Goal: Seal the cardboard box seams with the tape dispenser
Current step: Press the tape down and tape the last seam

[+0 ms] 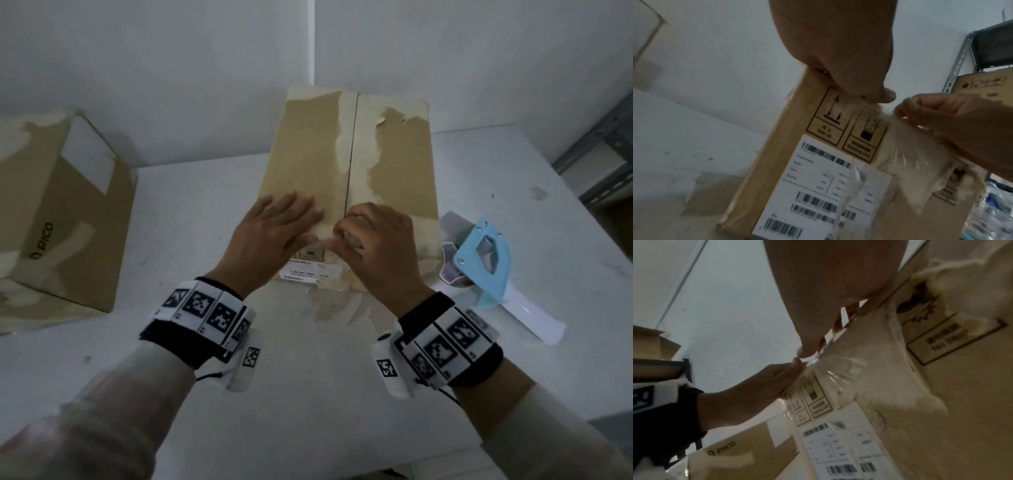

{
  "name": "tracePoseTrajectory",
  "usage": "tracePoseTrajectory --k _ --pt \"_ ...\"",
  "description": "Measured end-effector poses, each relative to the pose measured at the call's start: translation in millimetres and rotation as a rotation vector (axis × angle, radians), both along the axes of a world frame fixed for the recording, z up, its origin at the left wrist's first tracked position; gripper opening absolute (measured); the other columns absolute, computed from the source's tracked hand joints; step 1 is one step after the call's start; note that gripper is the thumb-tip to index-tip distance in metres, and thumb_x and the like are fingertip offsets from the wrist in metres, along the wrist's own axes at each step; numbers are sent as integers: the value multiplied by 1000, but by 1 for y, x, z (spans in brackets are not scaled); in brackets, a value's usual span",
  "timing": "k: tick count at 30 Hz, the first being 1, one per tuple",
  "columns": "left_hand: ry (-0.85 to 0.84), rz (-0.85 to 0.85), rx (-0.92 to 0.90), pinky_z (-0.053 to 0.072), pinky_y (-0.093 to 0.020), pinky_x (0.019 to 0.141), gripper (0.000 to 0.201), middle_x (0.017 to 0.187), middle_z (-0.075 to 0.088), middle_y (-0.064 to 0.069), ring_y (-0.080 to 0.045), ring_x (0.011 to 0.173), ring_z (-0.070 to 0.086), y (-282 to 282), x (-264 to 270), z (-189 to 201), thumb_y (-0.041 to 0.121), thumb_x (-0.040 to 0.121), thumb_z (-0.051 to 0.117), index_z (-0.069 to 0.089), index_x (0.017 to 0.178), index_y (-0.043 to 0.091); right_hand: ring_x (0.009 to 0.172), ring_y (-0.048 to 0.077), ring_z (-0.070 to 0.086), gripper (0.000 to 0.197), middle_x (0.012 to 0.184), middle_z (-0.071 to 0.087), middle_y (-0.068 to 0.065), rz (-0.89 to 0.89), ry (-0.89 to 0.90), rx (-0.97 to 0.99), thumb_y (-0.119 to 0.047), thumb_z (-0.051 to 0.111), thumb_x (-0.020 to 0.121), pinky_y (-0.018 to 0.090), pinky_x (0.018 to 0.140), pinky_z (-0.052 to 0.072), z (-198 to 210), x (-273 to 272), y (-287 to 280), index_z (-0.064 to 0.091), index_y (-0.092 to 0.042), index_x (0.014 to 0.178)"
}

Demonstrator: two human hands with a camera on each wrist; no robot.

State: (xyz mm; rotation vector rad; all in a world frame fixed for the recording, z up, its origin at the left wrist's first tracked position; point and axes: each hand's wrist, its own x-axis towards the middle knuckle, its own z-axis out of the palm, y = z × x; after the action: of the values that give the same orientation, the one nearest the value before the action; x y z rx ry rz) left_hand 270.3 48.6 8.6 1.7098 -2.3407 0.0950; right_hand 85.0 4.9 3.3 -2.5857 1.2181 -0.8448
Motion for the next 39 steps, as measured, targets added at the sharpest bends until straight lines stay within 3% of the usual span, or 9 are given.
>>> tracePoseTrajectory --k 5,11,19,22,25,27,29,34,39 --pt "-33 -72 -111 49 -44 89 39 122 64 -7 -28 111 61 -2 5 -11 34 88 44 54 122 16 84 22 57 49 90 65 2 -15 72 -155 -59 32 87 34 79 32 -7 -1 0 61 -19 83" --pt "-17 -160 -50 48 -43 93 47 126 61 -10 -28 115 58 -3 18 -7 37 87 44 56 124 11 83 19 49 47 90 63 8 34 33 -70 -55 49 78 29 77 32 -6 -5 -4 60 -11 90" --pt "217 -16 39 42 -61 91 44 143 36 -26 -47 129 37 7 38 -10 49 88 39 47 123 25 101 30 55 46 105 65 12 -67 47 -17 -51 54 71 34 83 34 4 -39 -1 69 -14 95" --pt "424 34 -39 55 -42 82 36 136 46 -21 -29 109 58 17 49 -8 34 81 61 63 113 19 97 32 53 49 103 60 18 -201 19 -41 -51 62 68 38 82 36 -1 -68 2 68 -11 97" --pt "548 70 -69 54 -19 74 35 103 53 -11 -4 80 53 22 54 -5 13 76 71 67 110 11 86 14 46 56 99 53 19 -208 -128 104 -43 73 62 29 73 42 -2 -83 5 66 -2 99" --pt "602 117 -52 51 -9 78 37 91 52 -6 -10 75 57 23 52 -3 9 74 72 66 110 6 76 4 36 54 90 48 12 -214 -211 132 -38 77 62 13 68 35 -2 -85 10 63 -1 98" --pt "625 169 -42 51 -7 74 37 86 55 -7 -16 72 61 25 47 0 6 72 73 66 109 2 68 11 38 41 80 48 7 -276 -287 153 -24 80 64 14 62 36 -6 -84 15 59 -2 93" --pt "519 217 -52 56 -24 63 34 79 64 -15 -17 61 59 31 38 6 5 70 75 68 103 0 63 10 49 27 70 51 1 -334 -436 213 -8 75 71 13 66 44 -12 -79 27 58 -3 92" --pt "531 212 -65 43 5 67 36 78 62 -16 -10 57 56 32 36 5 -2 67 77 68 101 -5 66 10 57 20 73 64 17 -315 -352 65 2 71 73 8 74 45 -18 -81 36 63 5 91"
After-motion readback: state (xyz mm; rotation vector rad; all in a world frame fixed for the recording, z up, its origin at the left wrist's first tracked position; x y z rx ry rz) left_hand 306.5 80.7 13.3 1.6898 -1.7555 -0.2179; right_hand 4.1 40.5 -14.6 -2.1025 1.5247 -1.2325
